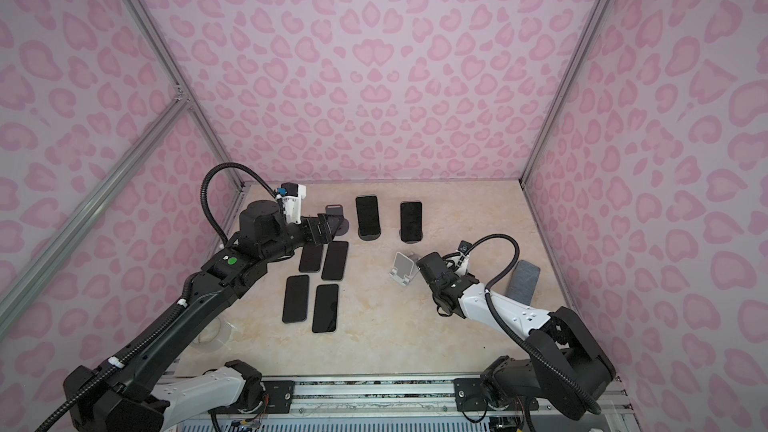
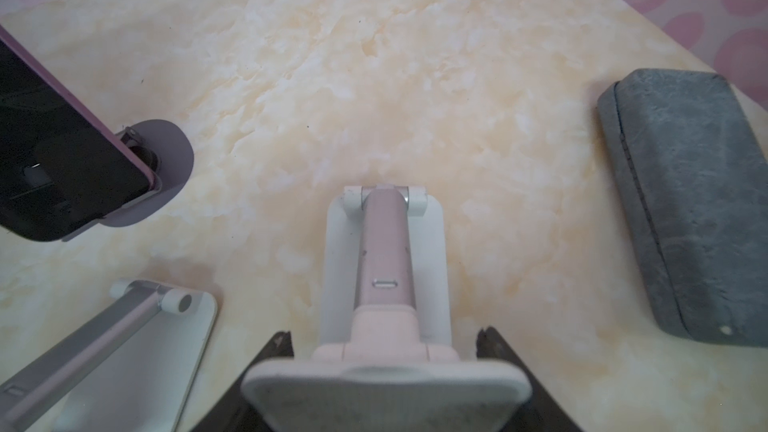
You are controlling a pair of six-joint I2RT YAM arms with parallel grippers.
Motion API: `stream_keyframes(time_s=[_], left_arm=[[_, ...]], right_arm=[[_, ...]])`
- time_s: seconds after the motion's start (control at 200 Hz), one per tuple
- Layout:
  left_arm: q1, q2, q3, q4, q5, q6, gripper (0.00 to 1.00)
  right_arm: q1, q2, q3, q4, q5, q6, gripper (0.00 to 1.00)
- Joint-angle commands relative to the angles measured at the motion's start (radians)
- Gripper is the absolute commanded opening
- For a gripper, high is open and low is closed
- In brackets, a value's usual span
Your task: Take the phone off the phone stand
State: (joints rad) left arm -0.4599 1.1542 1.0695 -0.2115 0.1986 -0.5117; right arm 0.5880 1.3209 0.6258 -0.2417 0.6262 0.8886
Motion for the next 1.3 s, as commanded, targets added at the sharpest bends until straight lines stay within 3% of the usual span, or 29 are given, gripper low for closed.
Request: stream_keyframes(time_s=[0.0, 0.295, 0.52, 0.715, 0.92, 1.145, 1.295], left_arm=[[0.001, 0.004, -0.002, 0.034, 0.013, 0.001, 0.96], [0.003, -0.003, -0.002, 0.04, 0.021, 0.009, 0.96], [0.004, -0.012, -0.003, 0.041, 0.022, 0.015, 0.96], [0.004, -0.018, -0.007, 0.046, 0.026, 0.016, 0.96], [0.004, -0.02, -0.008, 0.05, 0.029, 0.015, 0.96], [0.004, -0.016, -0.008, 0.05, 0.026, 0.018, 0.96], [0.004, -0.009, -0.003, 0.043, 0.029, 0.017, 0.96]], right_arm=[[-0.052, -0.015, -0.036, 0.174, -0.032, -0.163, 0.53], [-0.246, 0.137, 0.124, 0.355, -0.331, -0.546, 0.55], [-0.329, 0.346, 0.296, 0.369, -0.507, -0.626, 0.54], [-0.367, 0.518, 0.532, 0.161, -0.533, -0.617, 0.53], [-0.372, 0.615, 0.611, 0.125, -0.591, -0.607, 0.54], [-0.375, 0.558, 0.6, 0.092, -0.544, -0.601, 0.83], [-0.372, 0.446, 0.606, 0.032, -0.49, -0.597, 0.88]])
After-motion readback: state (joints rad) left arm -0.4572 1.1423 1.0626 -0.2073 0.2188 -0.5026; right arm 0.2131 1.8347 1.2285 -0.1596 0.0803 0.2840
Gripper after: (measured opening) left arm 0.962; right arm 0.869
